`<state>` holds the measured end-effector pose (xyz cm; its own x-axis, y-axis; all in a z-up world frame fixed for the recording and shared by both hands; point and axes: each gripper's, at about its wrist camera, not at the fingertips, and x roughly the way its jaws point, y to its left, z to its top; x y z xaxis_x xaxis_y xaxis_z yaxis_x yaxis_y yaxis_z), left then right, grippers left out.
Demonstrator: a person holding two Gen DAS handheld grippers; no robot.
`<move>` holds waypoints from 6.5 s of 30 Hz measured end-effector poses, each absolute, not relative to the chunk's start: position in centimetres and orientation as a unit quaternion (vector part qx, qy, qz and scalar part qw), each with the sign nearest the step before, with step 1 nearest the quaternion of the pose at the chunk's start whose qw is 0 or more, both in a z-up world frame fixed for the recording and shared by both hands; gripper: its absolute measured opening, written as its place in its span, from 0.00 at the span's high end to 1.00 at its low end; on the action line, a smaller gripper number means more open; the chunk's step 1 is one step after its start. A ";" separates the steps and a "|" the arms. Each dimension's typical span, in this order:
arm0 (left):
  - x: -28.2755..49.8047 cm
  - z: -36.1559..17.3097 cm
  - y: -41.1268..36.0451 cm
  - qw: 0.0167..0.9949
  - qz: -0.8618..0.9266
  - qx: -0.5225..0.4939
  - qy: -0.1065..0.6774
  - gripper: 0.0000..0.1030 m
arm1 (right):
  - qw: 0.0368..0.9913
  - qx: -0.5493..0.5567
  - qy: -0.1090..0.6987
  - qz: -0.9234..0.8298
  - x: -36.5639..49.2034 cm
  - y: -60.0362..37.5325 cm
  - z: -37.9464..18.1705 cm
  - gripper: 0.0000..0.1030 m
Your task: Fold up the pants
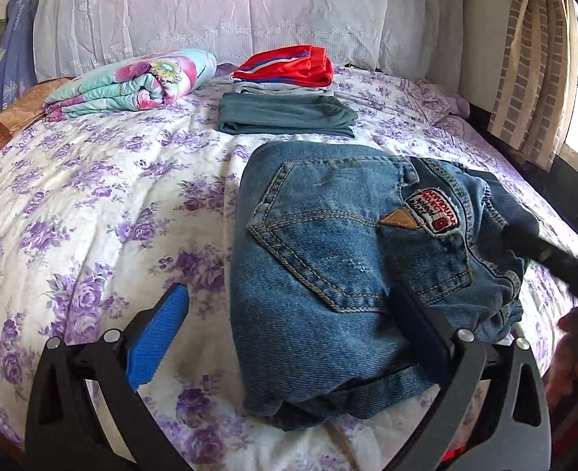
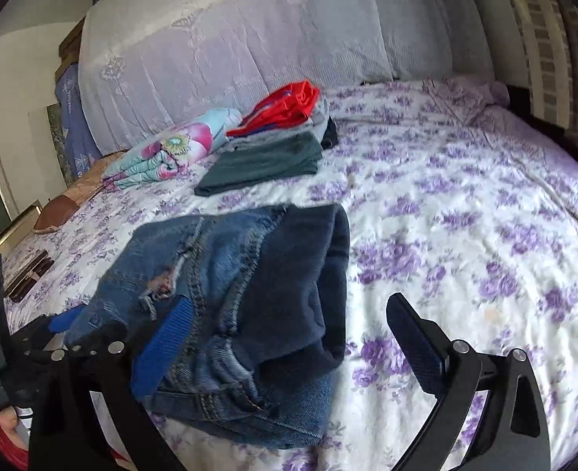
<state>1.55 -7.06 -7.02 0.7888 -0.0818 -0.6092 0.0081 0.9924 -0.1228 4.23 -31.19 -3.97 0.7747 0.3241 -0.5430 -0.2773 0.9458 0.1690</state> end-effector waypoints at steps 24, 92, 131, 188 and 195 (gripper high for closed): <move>1.4 -5.4 -3.6 0.934 -0.071 -0.140 0.322 0.04 | 0.952 -0.044 0.267 0.146 2.8 -29.1 -3.3 0.03; -0.1 -7.5 0.6 0.905 -0.107 -0.157 0.381 0.05 | 0.937 -0.153 0.214 0.229 -0.7 -23.9 -4.9 0.03; 3.5 -8.8 -2.3 0.819 -0.230 -0.305 0.428 0.25 | 0.795 0.274 0.440 0.316 13.2 -36.0 -9.6 0.32; 36.5 -4.0 4.1 0.876 -0.068 -0.253 0.405 0.54 | 0.853 0.178 0.422 0.252 46.7 -24.5 -7.1 0.41; 36.1 -4.1 2.9 0.904 0.004 -0.178 0.388 0.21 | 0.863 0.145 0.406 0.263 46.0 -24.5 -5.5 0.38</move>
